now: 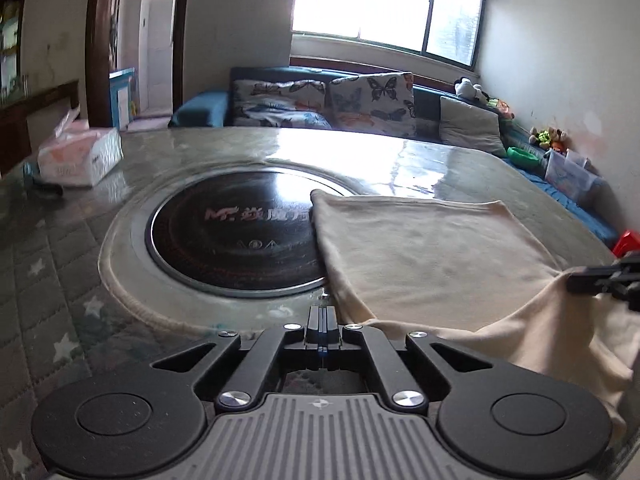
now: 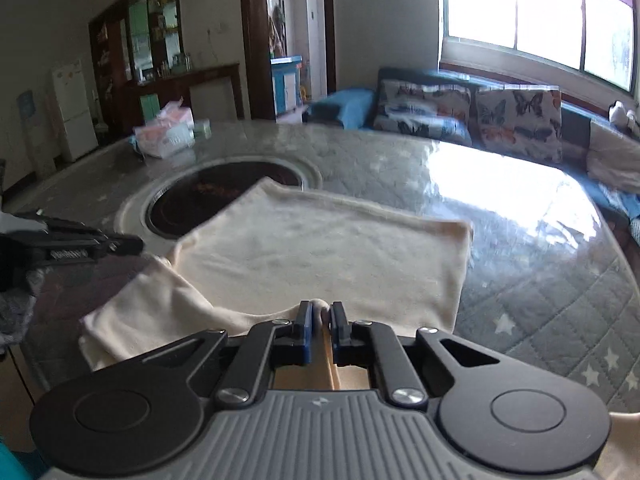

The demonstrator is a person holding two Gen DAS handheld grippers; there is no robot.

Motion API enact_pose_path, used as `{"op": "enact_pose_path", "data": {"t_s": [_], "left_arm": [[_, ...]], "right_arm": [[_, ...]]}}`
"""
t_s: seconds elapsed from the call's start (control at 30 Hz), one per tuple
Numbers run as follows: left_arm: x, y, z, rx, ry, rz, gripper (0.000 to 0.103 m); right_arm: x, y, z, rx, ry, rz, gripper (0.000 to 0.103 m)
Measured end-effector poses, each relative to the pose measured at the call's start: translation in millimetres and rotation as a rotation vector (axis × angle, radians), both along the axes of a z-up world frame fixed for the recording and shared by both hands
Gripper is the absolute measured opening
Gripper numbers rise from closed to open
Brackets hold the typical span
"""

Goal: Fold clothes

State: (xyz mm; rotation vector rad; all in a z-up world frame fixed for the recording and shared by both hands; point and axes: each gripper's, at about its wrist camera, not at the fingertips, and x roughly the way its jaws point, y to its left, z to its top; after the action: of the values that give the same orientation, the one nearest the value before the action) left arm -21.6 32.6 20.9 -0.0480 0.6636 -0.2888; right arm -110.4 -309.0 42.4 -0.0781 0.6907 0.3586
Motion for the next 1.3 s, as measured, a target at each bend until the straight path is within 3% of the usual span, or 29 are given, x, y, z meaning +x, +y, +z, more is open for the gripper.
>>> {"op": "enact_pose_path", "data": {"t_s": [0.13, 0.27, 0.4, 0.43, 0.47, 0.57, 0.8, 0.93, 1.1, 1.3], "left_arm": [[-7, -7, 4, -0.014, -0.007, -0.077, 0.006], [-9, -19, 3, -0.004, -0.004, -0.117, 0.031], [-8, -30, -3, 0.021, -0.014, -0.145, 0.029], [-7, -32, -4, 0.035, -0.019, -0.151, 0.024], [-7, -34, -5, 0.051, -0.029, -0.152, 0.008], [-8, -29, -5, 0.045, -0.051, -0.126, 0.002], [-1, -3, -5, -0.048, -0.033, -0.001, 0.002], [6, 1, -9, -0.072, 0.02, -0.001, 0.005], [-3, -3, 3, -0.053, -0.011, -0.019, 0.008], [-13, -17, 17, -0.026, -0.044, -0.067, 0.008]], "right_arm": [[9, -1, -10, -0.014, 0.032, -0.017, 0.01], [11, -4, -14, -0.008, 0.043, -0.024, 0.013], [12, -4, -17, -0.009, 0.05, -0.019, 0.014], [12, -4, -18, -0.009, 0.054, -0.018, 0.014], [13, -4, -19, -0.009, 0.058, -0.018, 0.014], [13, -4, -21, -0.005, 0.055, -0.023, 0.012], [16, -2, -19, 0.002, 0.022, -0.034, 0.01], [18, 0, -25, -0.021, 0.027, -0.043, 0.015], [1, 5, -10, -0.037, -0.019, 0.01, 0.015], [-15, 16, -25, -0.075, 0.032, 0.085, 0.015]]}}
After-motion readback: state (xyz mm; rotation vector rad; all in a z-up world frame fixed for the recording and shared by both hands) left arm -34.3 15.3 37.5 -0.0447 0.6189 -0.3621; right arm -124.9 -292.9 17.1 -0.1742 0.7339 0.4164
